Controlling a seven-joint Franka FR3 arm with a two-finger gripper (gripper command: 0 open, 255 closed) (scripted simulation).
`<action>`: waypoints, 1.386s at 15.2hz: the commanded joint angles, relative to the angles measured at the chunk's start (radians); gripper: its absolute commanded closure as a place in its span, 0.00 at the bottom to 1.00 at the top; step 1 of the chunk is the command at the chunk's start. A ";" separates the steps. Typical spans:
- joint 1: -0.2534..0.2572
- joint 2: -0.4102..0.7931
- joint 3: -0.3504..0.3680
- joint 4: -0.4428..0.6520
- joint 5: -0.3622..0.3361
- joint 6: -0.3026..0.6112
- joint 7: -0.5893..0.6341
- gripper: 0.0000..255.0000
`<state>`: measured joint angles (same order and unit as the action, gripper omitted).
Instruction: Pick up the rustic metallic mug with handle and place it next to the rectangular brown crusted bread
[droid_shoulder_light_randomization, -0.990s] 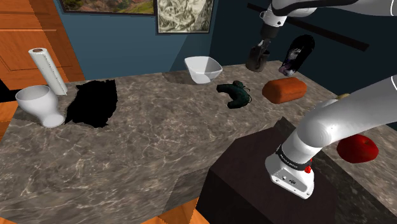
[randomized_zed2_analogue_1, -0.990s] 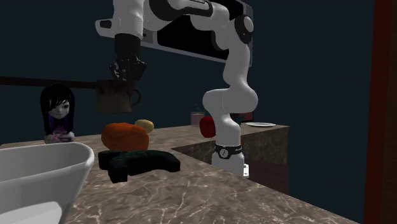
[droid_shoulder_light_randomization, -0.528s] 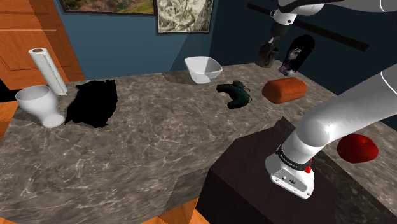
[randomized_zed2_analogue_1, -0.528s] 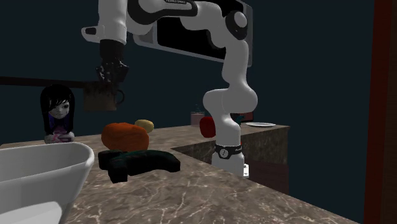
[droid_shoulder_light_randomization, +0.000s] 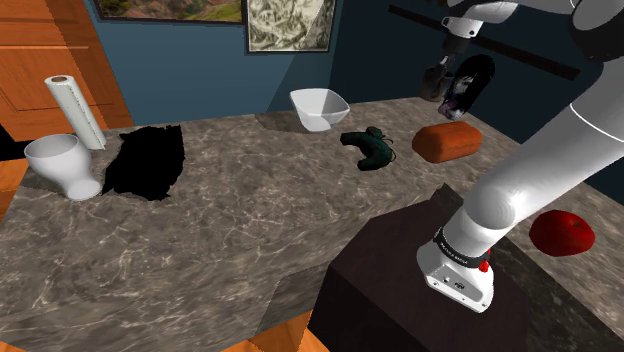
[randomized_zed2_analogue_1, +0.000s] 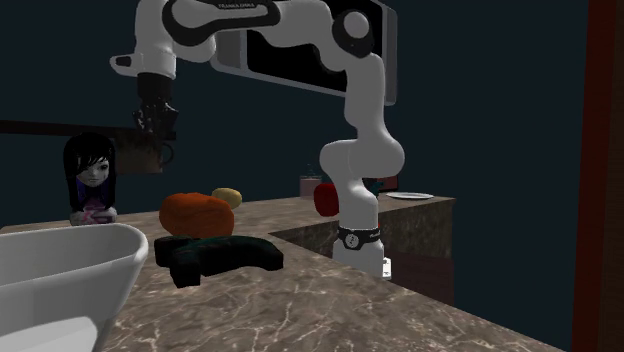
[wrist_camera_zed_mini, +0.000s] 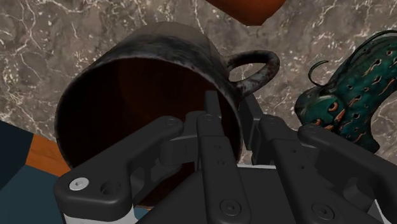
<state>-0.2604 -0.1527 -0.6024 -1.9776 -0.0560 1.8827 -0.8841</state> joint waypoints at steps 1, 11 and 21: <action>-0.011 0.061 -0.035 0.060 0.035 -0.008 -0.062 1.00; -0.210 0.463 -0.133 0.470 0.308 -0.126 -0.384 1.00; -0.602 0.906 -0.053 1.124 0.531 -0.370 -0.499 1.00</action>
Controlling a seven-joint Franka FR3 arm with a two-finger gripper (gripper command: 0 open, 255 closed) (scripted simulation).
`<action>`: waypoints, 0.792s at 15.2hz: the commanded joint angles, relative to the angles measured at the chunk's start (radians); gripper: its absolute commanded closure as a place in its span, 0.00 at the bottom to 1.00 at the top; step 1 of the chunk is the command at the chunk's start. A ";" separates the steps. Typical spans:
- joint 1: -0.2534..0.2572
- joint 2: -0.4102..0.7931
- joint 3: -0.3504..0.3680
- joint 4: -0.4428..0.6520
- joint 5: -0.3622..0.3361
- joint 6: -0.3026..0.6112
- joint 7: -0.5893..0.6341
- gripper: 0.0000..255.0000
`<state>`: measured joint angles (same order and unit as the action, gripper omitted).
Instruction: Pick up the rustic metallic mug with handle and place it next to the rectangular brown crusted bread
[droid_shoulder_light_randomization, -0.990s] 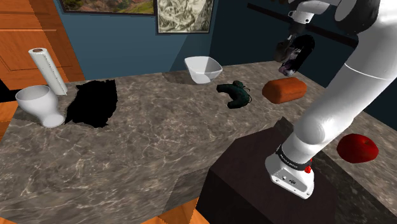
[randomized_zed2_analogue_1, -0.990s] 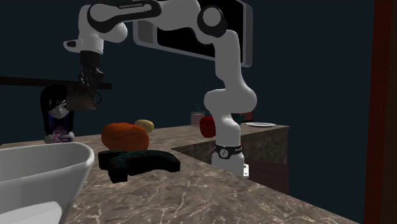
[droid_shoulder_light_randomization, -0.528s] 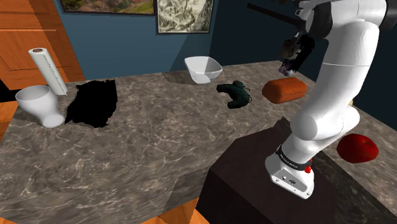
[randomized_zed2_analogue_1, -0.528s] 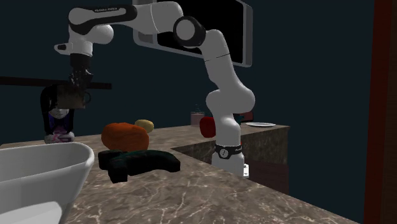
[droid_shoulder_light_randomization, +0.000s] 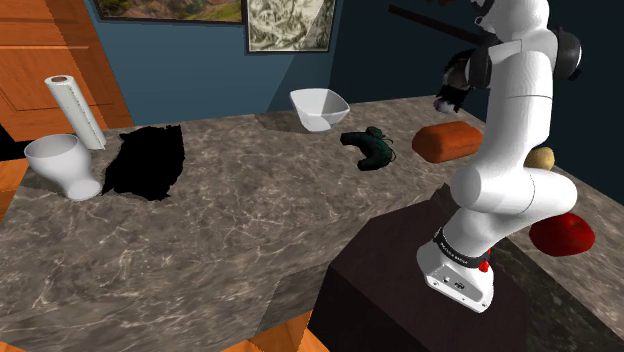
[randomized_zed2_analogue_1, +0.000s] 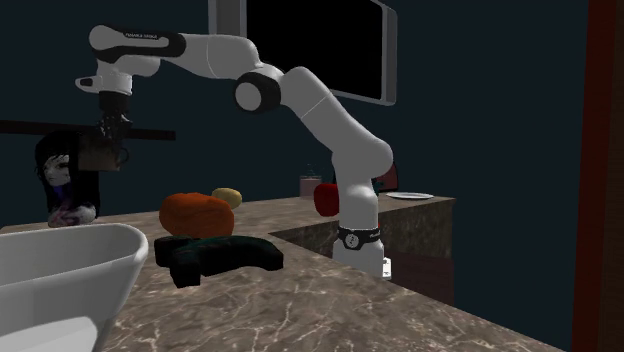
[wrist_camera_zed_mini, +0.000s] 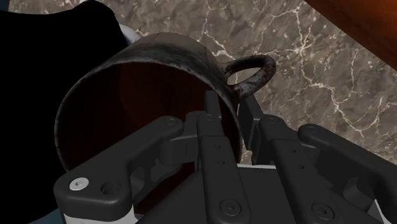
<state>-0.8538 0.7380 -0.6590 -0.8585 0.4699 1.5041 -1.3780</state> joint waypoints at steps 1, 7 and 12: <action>0.002 0.008 0.001 -0.024 0.003 0.028 -0.009 1.00; 0.049 -0.017 -0.008 -0.162 -0.005 0.128 -0.030 1.00; 0.074 -0.023 -0.009 -0.247 -0.004 0.200 -0.044 1.00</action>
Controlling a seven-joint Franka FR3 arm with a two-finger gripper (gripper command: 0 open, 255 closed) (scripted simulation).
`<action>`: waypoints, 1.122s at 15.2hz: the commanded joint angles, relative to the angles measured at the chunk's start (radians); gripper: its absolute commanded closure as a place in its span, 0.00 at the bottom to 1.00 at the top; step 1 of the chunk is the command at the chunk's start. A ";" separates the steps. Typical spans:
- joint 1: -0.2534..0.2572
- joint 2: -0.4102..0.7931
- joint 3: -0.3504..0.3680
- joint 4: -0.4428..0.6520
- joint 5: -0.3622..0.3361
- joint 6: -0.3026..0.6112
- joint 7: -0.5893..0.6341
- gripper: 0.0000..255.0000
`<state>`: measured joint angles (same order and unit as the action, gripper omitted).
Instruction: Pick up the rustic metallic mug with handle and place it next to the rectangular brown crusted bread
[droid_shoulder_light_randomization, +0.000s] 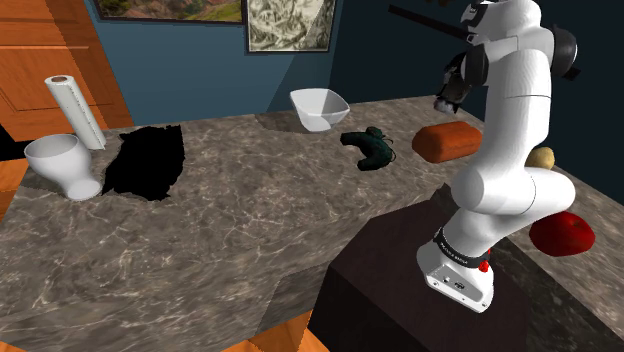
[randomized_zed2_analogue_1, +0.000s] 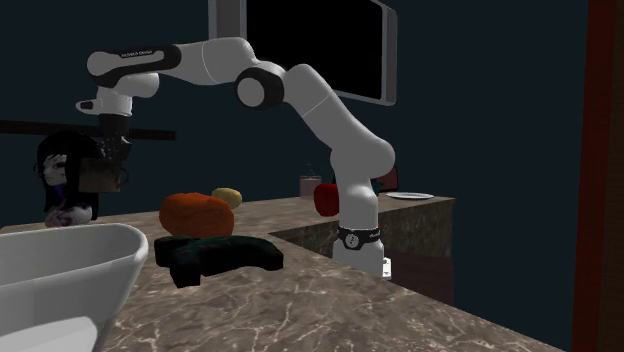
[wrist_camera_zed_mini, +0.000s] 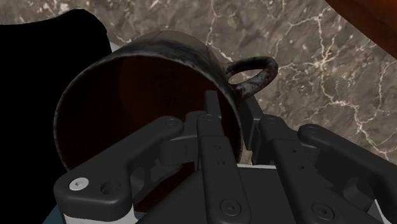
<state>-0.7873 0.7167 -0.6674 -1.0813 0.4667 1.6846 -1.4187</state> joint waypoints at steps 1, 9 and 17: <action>0.011 -0.002 -0.001 -0.038 0.000 0.032 -0.006 1.00; 0.034 0.008 0.005 -0.136 0.012 0.131 -0.026 1.00; 0.043 0.034 0.017 -0.206 0.031 0.219 -0.045 1.00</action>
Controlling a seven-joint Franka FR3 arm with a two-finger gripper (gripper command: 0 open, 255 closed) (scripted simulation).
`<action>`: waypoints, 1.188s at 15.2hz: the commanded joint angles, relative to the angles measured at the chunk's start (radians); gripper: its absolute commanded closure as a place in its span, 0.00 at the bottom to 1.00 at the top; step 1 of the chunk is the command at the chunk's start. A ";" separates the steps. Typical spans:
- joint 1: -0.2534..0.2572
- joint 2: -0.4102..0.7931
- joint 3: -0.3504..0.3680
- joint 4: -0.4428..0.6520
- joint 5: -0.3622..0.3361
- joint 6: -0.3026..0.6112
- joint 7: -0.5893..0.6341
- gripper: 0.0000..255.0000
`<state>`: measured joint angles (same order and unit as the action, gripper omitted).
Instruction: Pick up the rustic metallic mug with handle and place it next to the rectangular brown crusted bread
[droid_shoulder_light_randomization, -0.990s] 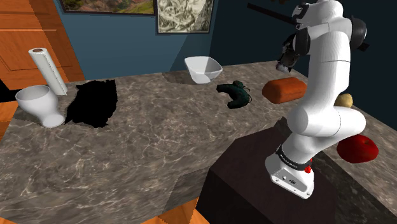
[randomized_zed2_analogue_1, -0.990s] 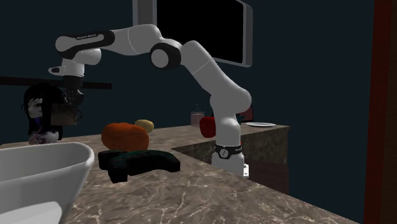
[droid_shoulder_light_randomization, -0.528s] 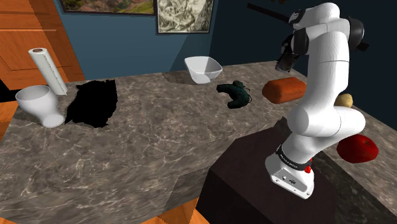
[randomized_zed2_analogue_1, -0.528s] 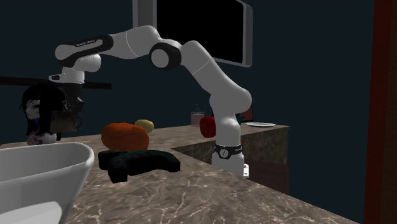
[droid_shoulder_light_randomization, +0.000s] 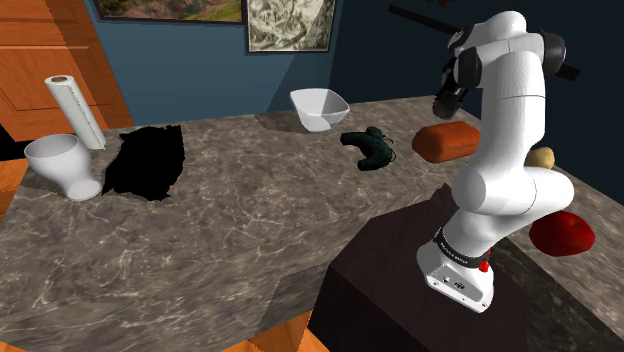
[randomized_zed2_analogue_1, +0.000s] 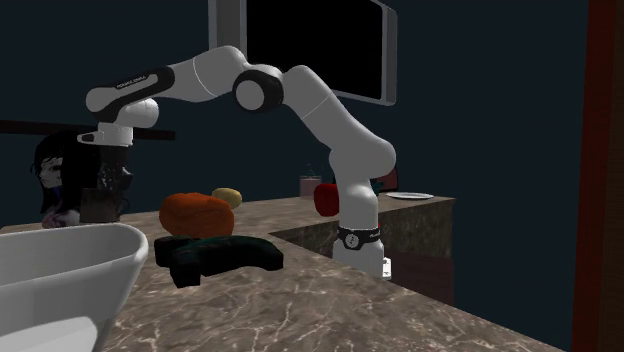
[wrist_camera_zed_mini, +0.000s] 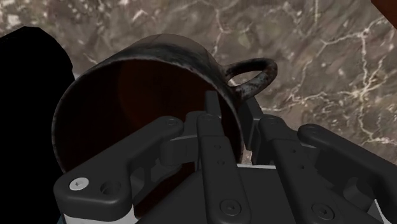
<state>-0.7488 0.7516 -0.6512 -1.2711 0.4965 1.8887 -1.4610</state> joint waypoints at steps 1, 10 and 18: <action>0.005 -0.001 0.000 -0.017 0.001 0.015 -0.003 1.00; 0.005 -0.001 0.001 -0.017 0.001 0.015 -0.002 0.00; -0.007 -0.034 -0.015 0.061 -0.021 -0.087 0.017 0.00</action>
<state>-0.7523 0.7241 -0.6629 -1.2313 0.4801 1.8282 -1.4494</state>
